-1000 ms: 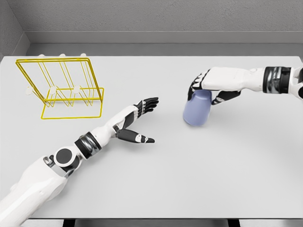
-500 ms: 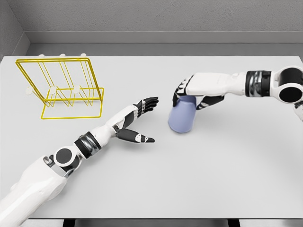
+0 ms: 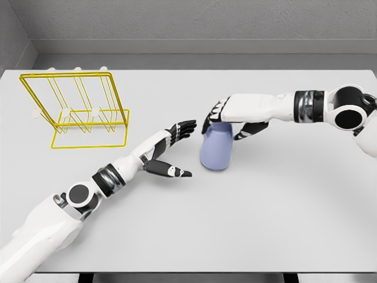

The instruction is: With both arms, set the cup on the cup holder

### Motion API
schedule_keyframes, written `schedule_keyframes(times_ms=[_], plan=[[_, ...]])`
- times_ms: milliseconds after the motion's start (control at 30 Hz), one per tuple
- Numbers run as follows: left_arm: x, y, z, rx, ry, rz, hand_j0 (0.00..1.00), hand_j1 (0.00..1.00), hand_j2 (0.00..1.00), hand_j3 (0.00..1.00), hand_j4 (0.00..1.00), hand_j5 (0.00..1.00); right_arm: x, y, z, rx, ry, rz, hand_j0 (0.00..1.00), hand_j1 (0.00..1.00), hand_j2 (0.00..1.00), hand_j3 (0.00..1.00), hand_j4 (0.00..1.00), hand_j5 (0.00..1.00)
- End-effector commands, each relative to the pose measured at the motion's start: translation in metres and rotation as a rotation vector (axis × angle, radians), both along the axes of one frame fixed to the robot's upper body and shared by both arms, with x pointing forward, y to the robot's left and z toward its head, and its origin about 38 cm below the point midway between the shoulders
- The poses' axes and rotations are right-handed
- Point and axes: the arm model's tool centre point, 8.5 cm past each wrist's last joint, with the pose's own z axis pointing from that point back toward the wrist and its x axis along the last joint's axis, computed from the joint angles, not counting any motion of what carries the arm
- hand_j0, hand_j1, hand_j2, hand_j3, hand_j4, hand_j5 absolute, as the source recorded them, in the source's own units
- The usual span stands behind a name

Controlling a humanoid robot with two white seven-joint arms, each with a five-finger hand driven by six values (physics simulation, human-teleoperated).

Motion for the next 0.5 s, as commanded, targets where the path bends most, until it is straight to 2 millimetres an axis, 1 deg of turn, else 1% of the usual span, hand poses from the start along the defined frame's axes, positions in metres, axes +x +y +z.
schedule_keyframes(times_ms=[0,100,167,233,300,333,367,467], plan=[[0.001,0.001,0.001,-0.005,-0.001,0.005,1.00,1.00,1.00,1.00,1.00,1.00,0.001,0.000,0.001,0.008,0.003,-0.004,1.00,1.00,1.00,1.00,1.00,1.00],[0.001,0.001,0.001,-0.006,0.002,0.004,1.00,1.00,1.00,1.00,1.00,1.00,0.001,-0.002,-0.001,0.005,0.006,-0.008,1.00,1.00,1.00,1.00,1.00,1.00],[0.001,0.002,0.001,-0.006,0.001,0.006,1.00,1.00,1.00,1.00,1.00,1.00,0.000,-0.006,-0.003,-0.001,0.012,-0.017,1.00,1.00,1.00,1.00,1.00,1.00],[0.000,0.002,0.000,-0.004,0.005,0.005,1.00,1.00,1.00,1.00,1.00,1.00,0.001,-0.016,-0.007,-0.011,0.020,-0.039,1.00,1.00,1.00,1.00,1.00,1.00],[0.003,0.011,0.001,-0.006,0.005,0.029,1.00,1.00,1.00,1.00,1.00,1.00,0.002,-0.023,-0.005,-0.016,0.017,-0.055,1.00,1.00,1.00,1.00,1.00,1.00],[0.002,0.010,0.001,-0.009,0.006,0.030,1.00,1.00,1.00,1.00,1.00,1.00,0.002,-0.029,-0.004,-0.021,0.013,-0.066,1.00,1.00,1.00,1.00,1.00,1.00],[0.002,0.010,0.001,-0.009,0.006,0.029,1.00,1.00,1.00,1.00,1.00,1.00,0.002,-0.030,-0.004,-0.022,0.013,-0.067,1.00,1.00,1.00,1.00,1.00,1.00],[-0.001,0.007,0.000,-0.022,0.013,0.022,1.00,1.00,1.00,1.00,1.00,1.00,0.004,-0.041,0.004,-0.023,-0.002,-0.092,1.00,1.00,1.00,1.00,1.00,1.00]])
